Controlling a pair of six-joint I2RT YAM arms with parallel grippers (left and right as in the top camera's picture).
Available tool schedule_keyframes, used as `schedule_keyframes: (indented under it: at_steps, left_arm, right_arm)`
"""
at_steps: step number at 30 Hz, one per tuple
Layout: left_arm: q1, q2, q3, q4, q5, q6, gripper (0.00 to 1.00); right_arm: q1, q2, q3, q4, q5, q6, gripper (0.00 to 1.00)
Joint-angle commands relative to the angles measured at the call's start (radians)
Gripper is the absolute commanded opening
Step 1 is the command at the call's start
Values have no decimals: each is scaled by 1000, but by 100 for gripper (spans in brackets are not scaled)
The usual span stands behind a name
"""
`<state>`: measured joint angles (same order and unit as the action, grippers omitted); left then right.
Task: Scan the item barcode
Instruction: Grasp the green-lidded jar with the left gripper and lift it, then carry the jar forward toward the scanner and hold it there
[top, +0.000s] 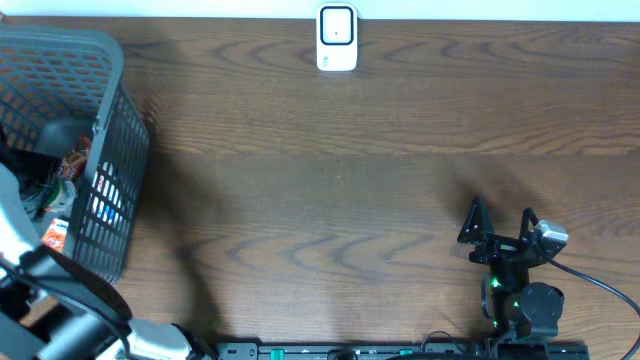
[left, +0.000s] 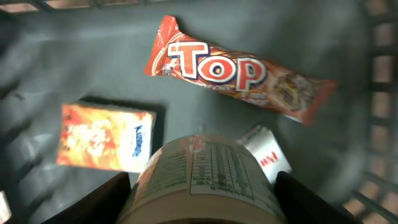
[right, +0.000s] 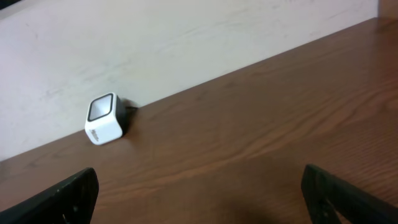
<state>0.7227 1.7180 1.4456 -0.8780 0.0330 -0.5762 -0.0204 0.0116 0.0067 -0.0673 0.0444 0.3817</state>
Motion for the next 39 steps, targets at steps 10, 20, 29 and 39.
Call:
schedule_keyframes:
  at_steps: [10,20,29,39]
  left_arm:
    - [-2,-465,3,-6,356,-44,63]
    - [-123,-701,3,-11,581,-118,62]
    - [-544,-646,3,-23,406,-196,63]
    - [-1055,-367,3,2,27,-286,62]
  right_arm:
    - [-6,-6,-1,-3,3,-13,99]
    - [-6,-6,-1,-4,3,-13,99]
    - [-6,-6,-1,-3,3,-13,99]
    - [-6,-6,-1,-4,3,-13,99]
